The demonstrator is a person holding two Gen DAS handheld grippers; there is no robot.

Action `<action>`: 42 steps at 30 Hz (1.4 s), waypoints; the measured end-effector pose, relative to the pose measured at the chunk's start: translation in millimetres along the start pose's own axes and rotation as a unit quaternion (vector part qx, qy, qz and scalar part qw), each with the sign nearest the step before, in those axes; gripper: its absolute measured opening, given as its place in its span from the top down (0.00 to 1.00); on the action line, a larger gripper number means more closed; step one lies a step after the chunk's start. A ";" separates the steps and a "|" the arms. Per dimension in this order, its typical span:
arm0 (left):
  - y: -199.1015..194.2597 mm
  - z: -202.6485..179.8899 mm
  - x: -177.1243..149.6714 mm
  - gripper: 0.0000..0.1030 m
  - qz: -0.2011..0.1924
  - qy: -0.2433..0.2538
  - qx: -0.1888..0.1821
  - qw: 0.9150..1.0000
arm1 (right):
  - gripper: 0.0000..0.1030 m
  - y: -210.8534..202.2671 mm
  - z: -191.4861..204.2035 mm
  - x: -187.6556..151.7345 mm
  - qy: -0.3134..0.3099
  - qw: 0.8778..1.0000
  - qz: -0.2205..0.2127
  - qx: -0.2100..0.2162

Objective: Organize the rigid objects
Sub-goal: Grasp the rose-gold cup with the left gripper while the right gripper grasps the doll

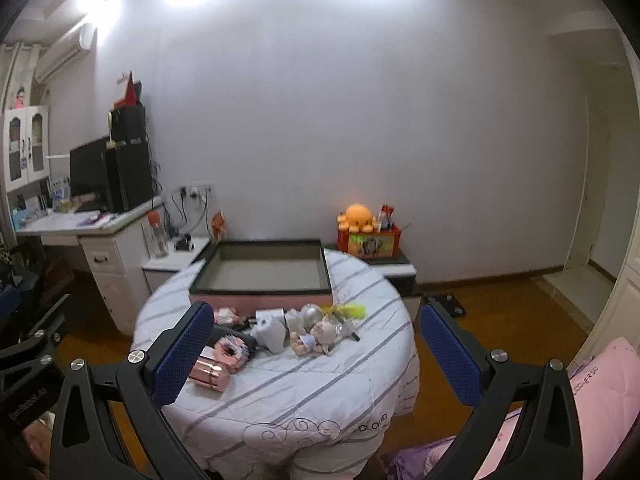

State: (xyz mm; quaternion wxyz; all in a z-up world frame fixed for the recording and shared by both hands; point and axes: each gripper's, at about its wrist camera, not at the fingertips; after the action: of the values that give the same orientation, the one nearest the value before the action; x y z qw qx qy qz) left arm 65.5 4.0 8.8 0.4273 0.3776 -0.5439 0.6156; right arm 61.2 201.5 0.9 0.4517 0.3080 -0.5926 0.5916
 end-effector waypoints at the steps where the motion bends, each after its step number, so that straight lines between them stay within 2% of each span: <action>1: 12.8 -2.4 -2.6 0.00 0.009 0.002 -0.005 1.000 | 0.00 12.8 -2.4 -1.5 0.001 1.000 0.011 -0.006; 7: 81.7 -16.9 -25.1 0.00 0.062 0.004 -0.037 0.997 | 0.00 82.4 -14.5 -14.9 0.014 0.997 0.077 -0.021; 13: 122.4 -30.9 -49.8 0.00 0.094 0.007 -0.061 0.994 | 0.00 127.8 -14.7 -31.0 0.013 0.992 0.123 -0.028; 19: 146.8 -44.9 -73.2 0.00 0.119 0.012 -0.073 0.990 | 0.00 146.8 -15.9 -37.1 0.015 0.989 0.143 -0.034; 27: 171.4 -56.4 -95.8 0.00 0.122 0.026 -0.067 0.990 | 0.00 161.2 -12.8 -42.9 0.013 0.987 0.157 -0.032; 29: 175.9 -59.0 -100.1 0.00 0.108 0.027 -0.083 0.990 | 0.00 164.5 -12.2 -44.5 0.012 0.986 0.160 -0.033; 31: 177.2 -62.7 -99.8 0.00 0.100 0.037 -0.085 0.991 | 0.00 167.7 -12.9 -46.1 0.011 0.986 0.164 -0.035; 38: 191.9 -71.9 -107.3 0.00 0.117 0.059 -0.105 0.986 | 0.00 179.1 -16.2 -51.8 0.015 0.984 0.176 -0.037; 39: 194.1 -70.9 -108.5 0.01 0.121 0.054 -0.110 0.985 | 0.00 180.6 -16.2 -52.6 0.014 0.983 0.178 -0.037; 40: 196.7 -69.3 -109.4 0.08 0.125 0.047 -0.116 0.984 | 0.00 182.6 -16.0 -53.6 0.013 0.983 0.180 -0.037; 41: 199.7 -68.4 -109.7 0.21 0.131 0.043 -0.124 0.983 | 0.00 184.4 -15.6 -54.8 0.012 0.982 0.182 -0.038; 42: 201.8 -68.3 -109.9 0.26 0.135 0.041 -0.129 0.982 | 0.00 186.5 -15.7 -55.7 0.012 0.982 0.184 -0.039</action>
State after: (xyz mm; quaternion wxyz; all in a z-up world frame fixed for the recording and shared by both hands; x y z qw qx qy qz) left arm -85.1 50.4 -171.8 0.4078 0.2165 -0.6467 0.6071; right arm -81.5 228.0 -129.8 0.3540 0.1687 -0.6562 0.6447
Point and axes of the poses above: each gripper's, at about its wrist camera, not at the fingertips, and y roughly the way its jaws point, z to its left, x to its top, and after that the axes turned 8 degrees about y, right-handed
